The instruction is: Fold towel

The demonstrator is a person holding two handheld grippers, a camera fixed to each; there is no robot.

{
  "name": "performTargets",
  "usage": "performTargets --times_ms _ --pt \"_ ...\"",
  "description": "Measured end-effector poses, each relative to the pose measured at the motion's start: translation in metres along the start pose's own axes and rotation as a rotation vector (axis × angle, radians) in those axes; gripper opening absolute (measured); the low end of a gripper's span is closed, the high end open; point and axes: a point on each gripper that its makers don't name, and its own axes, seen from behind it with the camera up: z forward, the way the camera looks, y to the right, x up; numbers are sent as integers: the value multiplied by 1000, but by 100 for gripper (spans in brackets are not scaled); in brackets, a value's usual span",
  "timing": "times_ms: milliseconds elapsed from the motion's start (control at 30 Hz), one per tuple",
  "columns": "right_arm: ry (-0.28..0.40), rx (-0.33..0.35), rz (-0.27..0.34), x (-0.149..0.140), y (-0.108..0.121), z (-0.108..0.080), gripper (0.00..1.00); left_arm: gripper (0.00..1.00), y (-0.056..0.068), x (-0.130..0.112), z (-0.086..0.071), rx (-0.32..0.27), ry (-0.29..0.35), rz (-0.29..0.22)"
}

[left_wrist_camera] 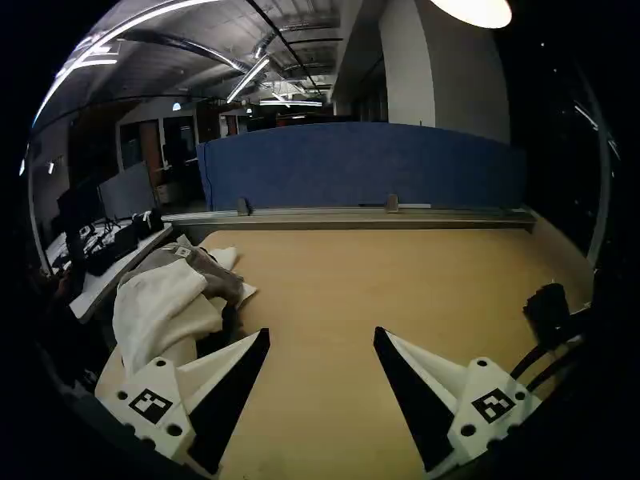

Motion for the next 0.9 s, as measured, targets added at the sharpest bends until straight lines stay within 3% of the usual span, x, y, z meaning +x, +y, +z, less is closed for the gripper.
performTargets --times_ms 167,400,767,900 --pt "10 8 8 6 1 -2 91 97 -2 1 1 4 2 2" --pt "88 11 27 40 0 -25 90 97 -3 4 3 4 7 -5" --pt "113 4 29 56 -6 -38 91 97 -4 8 3 -2 18 -13" --pt "169 -9 39 72 -9 -49 95 97 -6 9 2 -5 26 -23"
